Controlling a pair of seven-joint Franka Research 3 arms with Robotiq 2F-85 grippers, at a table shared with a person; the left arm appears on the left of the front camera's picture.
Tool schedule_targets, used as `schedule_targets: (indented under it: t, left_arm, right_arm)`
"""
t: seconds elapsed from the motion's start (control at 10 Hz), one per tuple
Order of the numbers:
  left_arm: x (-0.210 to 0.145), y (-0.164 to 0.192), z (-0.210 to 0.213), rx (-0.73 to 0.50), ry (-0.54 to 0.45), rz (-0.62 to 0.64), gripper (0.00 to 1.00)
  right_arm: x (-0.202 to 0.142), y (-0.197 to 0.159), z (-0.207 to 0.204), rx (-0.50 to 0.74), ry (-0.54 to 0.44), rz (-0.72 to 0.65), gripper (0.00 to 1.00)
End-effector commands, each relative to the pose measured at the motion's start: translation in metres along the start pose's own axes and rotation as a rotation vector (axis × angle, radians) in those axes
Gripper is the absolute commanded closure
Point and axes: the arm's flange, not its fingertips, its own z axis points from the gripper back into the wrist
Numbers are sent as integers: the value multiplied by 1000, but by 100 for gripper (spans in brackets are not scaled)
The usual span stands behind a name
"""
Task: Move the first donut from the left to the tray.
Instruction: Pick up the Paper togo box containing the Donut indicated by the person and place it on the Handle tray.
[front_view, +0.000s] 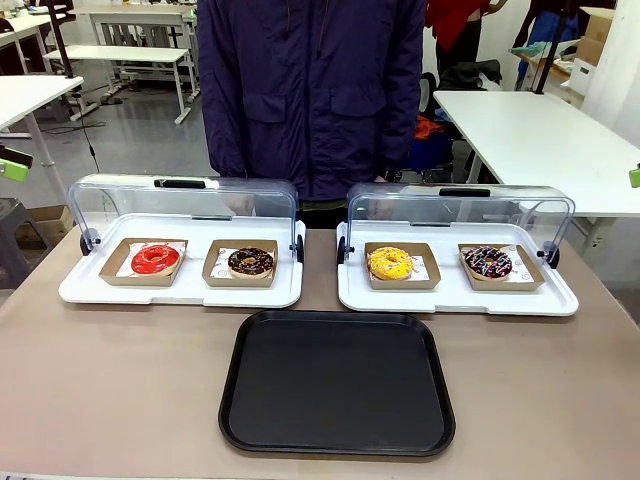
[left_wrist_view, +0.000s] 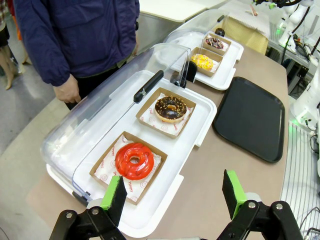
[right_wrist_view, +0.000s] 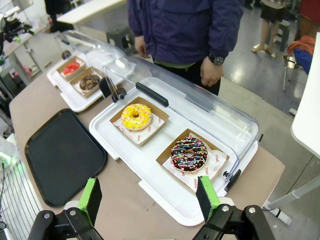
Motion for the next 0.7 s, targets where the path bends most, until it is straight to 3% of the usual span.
schedule_targets:
  t: [0.0,0.6]
  left_arm:
    - [1,0,0,-6,-10,-4,0]
    - [1,0,0,-6,-10,-4,0]
  right_arm:
    - [2,-2,-1,9,-27,21,0]
    - [2,-2,-1,9,-27,21,0]
